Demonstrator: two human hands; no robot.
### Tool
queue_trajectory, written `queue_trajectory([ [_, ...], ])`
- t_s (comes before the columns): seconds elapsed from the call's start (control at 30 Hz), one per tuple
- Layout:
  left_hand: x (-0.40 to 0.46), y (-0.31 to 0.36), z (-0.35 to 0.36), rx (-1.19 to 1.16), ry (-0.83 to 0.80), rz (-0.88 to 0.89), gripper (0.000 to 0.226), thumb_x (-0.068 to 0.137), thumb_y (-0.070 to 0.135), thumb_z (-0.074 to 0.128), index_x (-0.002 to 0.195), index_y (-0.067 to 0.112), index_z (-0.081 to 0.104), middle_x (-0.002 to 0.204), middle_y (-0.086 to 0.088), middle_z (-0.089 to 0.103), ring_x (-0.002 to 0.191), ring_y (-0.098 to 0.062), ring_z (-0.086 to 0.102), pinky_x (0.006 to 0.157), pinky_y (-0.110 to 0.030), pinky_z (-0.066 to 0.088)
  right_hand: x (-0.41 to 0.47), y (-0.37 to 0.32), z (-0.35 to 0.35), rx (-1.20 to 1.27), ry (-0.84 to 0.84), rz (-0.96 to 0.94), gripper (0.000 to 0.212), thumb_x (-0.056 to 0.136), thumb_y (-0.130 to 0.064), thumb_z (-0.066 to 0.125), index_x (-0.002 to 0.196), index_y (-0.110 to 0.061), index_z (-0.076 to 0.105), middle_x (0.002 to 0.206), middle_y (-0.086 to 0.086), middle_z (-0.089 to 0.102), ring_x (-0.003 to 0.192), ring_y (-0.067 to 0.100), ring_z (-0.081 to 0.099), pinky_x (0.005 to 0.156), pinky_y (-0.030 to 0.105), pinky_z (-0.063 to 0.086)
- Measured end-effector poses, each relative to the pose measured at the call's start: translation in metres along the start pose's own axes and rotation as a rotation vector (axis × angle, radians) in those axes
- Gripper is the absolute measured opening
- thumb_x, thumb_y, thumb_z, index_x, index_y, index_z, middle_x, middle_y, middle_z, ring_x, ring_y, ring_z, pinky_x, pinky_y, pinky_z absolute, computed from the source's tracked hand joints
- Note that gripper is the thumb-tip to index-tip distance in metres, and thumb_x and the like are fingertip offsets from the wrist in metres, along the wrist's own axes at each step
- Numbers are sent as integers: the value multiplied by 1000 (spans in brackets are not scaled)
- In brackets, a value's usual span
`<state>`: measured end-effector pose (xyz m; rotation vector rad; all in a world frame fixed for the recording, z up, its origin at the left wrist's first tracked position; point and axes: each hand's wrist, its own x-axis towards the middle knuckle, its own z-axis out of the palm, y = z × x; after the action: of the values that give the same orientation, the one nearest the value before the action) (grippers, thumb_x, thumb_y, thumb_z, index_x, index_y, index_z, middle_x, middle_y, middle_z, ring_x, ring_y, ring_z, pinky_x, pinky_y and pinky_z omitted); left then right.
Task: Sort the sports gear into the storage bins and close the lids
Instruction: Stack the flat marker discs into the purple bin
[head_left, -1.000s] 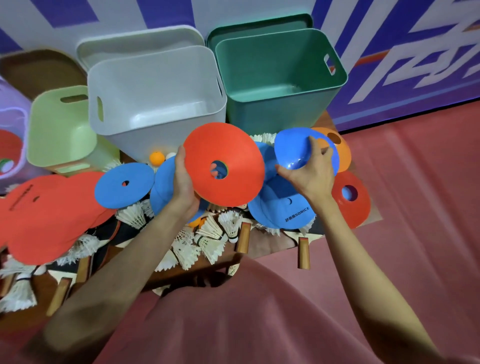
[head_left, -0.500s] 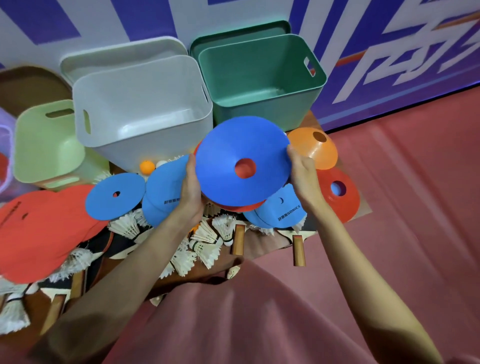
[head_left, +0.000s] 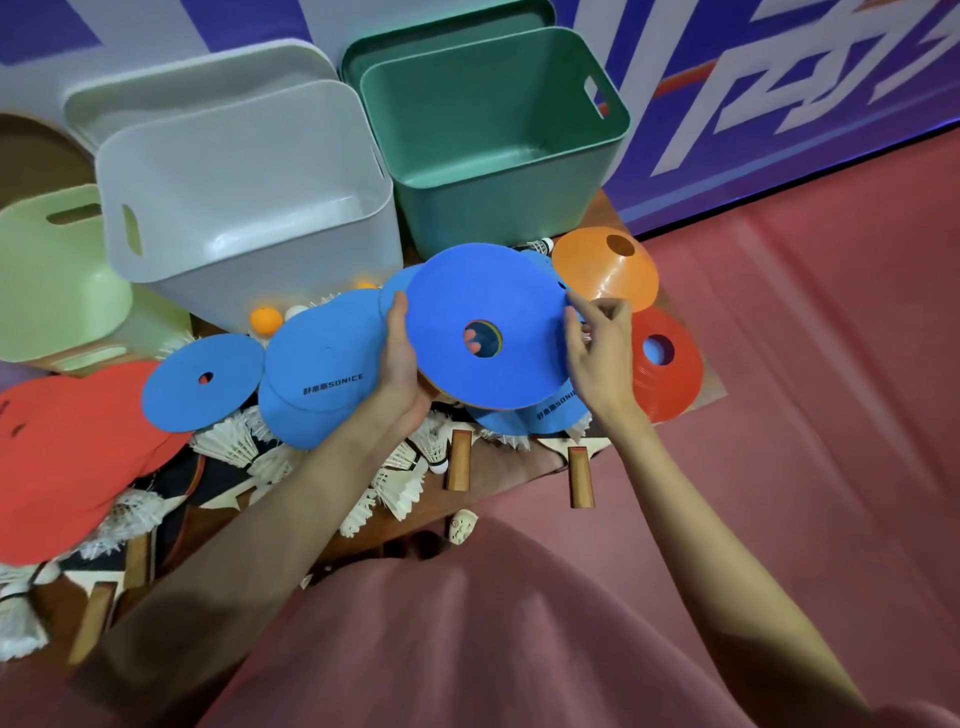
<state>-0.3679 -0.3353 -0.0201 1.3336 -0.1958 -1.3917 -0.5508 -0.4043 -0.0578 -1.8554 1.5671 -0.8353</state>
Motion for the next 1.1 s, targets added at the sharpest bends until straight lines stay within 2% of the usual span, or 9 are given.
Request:
queue_trajectory([
  [0.1,1,-4,5,-5,1,-3,54,96,59,31,123,24,62,113,0,71,102,-21,68,96,-45,51,2,18,-10,-29,14,98,39,101,-24,40,136,-9,49,120,13,44,105,19,47,82,17,32],
  [0.27,6,-10,3,14,-23,4,55,96,60,31,125,25,61,120,-1,68,112,-23,64,103,-49,45,-1,54,-20,-234,-63,299,58,89,-11,49,144,-10,31,134,22,36,115,39,47,83,35,43],
  [0.4,9,-11,2,37,-34,9,55,96,60,31,124,25,62,122,-1,67,115,-24,62,105,-51,42,-1,68,-24,-362,-214,350,69,85,-6,49,149,-12,22,136,26,36,106,44,53,73,39,44],
  [0.57,9,-9,4,35,-26,-5,52,95,61,33,118,27,64,119,-1,68,113,-24,63,104,-50,43,9,78,-27,-441,-264,354,74,82,-4,52,149,-13,23,135,24,33,95,44,58,65,36,43],
  [0.8,6,-6,5,66,-41,-24,52,95,62,32,116,28,66,117,0,69,110,-23,64,102,-50,45,14,86,-31,-459,-319,387,59,80,-5,55,136,-10,38,123,25,42,101,45,53,67,36,41],
  [0.9,4,-4,3,86,-57,-28,52,95,62,31,112,29,67,114,1,70,108,-22,66,100,-48,48,9,82,-37,-507,-239,416,51,80,-13,58,128,-7,43,120,23,41,108,44,48,69,37,41],
  [0.97,3,-3,3,93,-61,-32,51,95,62,30,107,30,68,110,2,72,104,-21,67,96,-45,50,2,74,-44,-508,-169,446,54,77,-29,66,121,-6,46,121,22,41,115,42,44,74,39,44],
  [1.03,2,-1,4,97,-51,-32,49,96,61,30,103,31,68,105,4,73,99,-19,69,91,-42,52,-7,60,-51,-441,-90,448,74,66,-49,75,121,-9,46,120,19,41,116,38,44,78,38,46],
  [1.1,2,0,4,115,-36,-16,46,96,60,30,100,33,67,99,8,74,93,-16,70,84,-38,55,-13,43,-58,-371,-41,412,91,59,-59,77,131,-17,42,118,16,41,113,35,46,79,37,45],
])
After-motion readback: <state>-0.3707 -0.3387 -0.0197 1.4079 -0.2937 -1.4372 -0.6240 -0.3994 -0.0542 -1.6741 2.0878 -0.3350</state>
